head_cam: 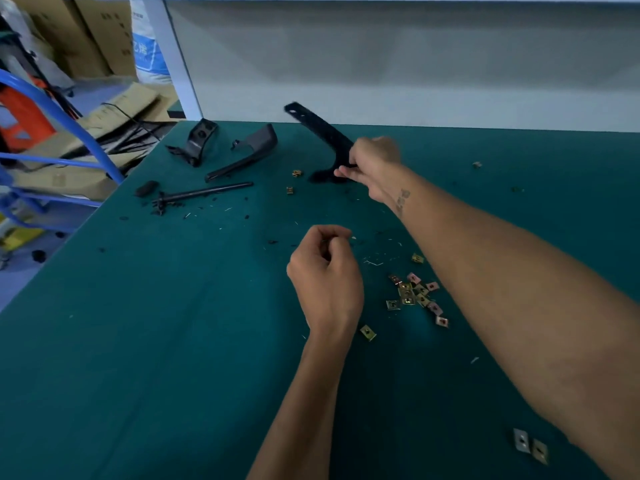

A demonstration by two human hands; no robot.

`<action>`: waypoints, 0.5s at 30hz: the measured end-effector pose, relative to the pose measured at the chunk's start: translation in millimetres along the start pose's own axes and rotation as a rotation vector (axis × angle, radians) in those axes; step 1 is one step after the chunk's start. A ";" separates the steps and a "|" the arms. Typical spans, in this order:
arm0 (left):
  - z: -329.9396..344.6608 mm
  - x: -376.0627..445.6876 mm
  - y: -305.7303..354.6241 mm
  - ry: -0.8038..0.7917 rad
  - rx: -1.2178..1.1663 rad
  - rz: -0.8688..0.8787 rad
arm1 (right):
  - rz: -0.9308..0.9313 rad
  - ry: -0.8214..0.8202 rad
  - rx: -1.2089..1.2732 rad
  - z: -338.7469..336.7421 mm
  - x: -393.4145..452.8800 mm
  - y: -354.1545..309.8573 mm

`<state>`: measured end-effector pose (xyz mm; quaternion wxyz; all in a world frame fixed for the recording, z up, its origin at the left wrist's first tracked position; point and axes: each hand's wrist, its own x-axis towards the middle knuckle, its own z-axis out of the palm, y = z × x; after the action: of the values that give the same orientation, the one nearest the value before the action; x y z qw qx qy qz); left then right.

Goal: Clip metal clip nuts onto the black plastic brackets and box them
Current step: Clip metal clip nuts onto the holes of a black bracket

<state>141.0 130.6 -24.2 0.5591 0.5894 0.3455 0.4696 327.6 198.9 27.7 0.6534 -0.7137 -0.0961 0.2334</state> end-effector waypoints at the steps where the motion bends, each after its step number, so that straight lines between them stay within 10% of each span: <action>1: -0.6 0.2 0.9 -0.008 -0.004 0.009 | -0.007 -0.029 0.067 -9.1 -7.0 -0.3; 10: -3.5 -1.8 5.2 -0.060 -0.370 -0.052 | -0.313 -0.017 0.152 -87.6 -96.1 14.8; 15: -8.5 -14.4 17.7 -0.407 -0.586 -0.333 | -0.535 0.049 0.297 -126.5 -151.9 21.3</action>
<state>126.3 117.6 -9.8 0.8293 0.4219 0.1700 0.3246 249.5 16.7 43.1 0.7911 -0.5651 -0.2294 0.0475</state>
